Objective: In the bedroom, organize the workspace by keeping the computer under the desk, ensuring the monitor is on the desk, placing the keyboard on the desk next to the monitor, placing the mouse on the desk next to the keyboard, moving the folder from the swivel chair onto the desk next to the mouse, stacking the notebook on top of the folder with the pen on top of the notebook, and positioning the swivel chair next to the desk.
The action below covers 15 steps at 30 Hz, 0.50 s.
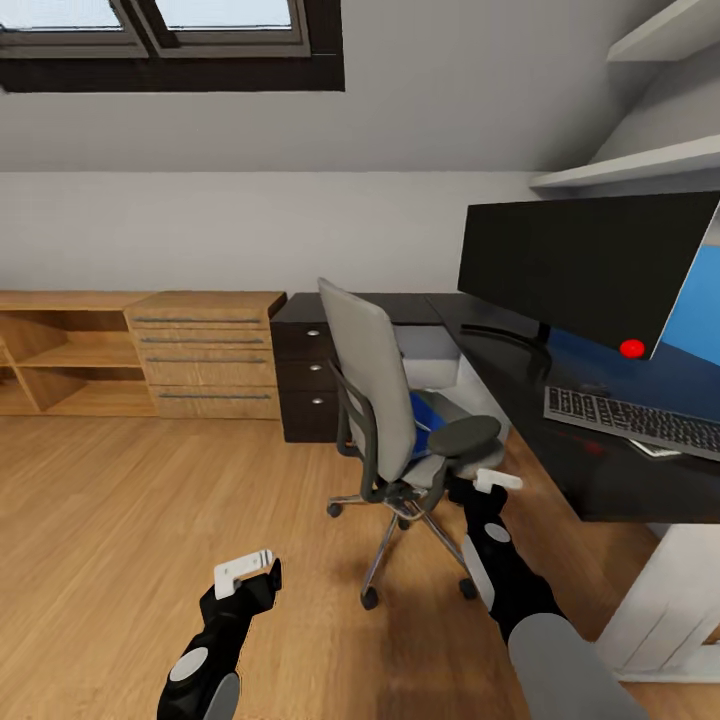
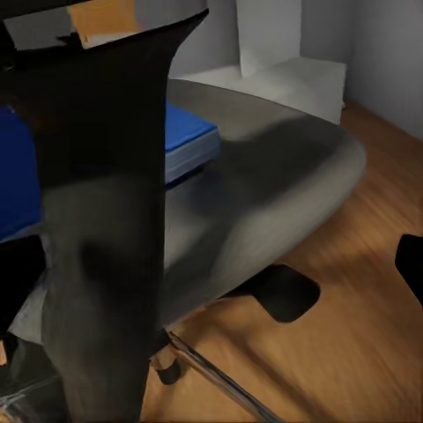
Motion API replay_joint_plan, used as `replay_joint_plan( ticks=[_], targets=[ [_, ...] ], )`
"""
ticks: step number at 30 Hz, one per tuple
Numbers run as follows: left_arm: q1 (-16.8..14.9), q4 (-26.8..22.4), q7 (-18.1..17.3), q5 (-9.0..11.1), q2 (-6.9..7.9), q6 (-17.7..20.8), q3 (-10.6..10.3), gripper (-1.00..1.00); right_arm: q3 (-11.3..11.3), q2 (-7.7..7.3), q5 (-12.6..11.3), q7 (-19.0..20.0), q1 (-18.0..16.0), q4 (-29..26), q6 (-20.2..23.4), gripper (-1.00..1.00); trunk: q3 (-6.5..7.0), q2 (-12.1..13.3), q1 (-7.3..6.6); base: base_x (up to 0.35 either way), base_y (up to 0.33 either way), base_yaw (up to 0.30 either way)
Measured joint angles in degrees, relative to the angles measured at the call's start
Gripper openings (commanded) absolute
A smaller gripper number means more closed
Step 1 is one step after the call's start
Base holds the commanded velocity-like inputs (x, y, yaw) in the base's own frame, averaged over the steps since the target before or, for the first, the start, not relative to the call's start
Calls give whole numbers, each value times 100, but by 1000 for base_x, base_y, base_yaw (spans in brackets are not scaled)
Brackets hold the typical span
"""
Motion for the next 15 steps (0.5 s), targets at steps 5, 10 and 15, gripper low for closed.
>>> replay_joint_plan(
  ticks=[5,10,15],
  targets=[
    [0,0,0,0,3,0,1,100,25,4,-2,11,0,3,2,100,0,0,0,0,0,272],
    [0,0,0,0,4,0,2,100,28,9,-2,13,3,5,2,100,0,0,0,0,0,272],
    [1,-1,0,0,4,0,4,100,5,8,10,-17,3,2,-4,100,0,-1,0,0,0,272]
  ],
)
